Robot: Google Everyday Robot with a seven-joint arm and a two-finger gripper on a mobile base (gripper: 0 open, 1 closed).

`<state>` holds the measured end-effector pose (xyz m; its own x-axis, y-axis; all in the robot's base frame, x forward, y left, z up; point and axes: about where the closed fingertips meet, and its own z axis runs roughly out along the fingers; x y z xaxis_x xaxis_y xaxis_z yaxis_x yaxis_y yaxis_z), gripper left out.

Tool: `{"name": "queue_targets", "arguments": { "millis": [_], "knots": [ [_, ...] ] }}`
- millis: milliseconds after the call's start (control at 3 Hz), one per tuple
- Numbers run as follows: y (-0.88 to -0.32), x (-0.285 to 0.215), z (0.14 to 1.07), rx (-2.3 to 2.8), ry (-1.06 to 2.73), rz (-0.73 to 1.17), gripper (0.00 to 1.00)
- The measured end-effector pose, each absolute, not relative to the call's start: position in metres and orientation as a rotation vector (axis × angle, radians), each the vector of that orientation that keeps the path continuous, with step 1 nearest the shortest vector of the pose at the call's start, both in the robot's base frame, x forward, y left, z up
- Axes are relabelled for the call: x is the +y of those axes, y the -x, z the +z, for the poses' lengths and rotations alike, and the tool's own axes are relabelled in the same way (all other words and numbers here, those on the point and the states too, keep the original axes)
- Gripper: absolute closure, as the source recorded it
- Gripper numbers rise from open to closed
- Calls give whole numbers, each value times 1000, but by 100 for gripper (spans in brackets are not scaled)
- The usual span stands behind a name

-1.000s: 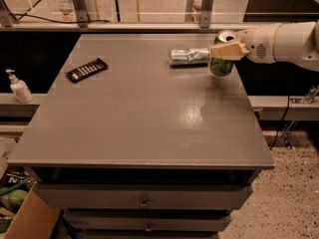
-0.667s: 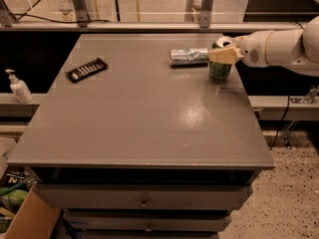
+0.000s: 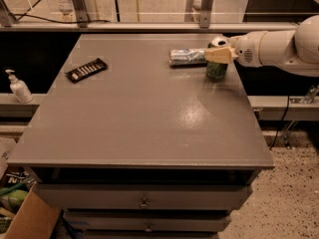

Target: Move green can near redbull can

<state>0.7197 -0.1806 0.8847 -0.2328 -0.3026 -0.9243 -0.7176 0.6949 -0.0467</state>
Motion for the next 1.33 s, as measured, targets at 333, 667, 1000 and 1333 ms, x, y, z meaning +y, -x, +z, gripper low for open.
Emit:
{"name": "queue_targets", "arguments": {
  "millis": [333, 667, 1000, 1333],
  "knots": [
    [-720, -181, 887, 1820, 805, 478, 60],
    [-720, -181, 888, 1821, 805, 478, 36],
    [-719, -178, 885, 1827, 802, 487, 14],
    [-719, -178, 885, 1828, 802, 487, 0]
  ]
}}
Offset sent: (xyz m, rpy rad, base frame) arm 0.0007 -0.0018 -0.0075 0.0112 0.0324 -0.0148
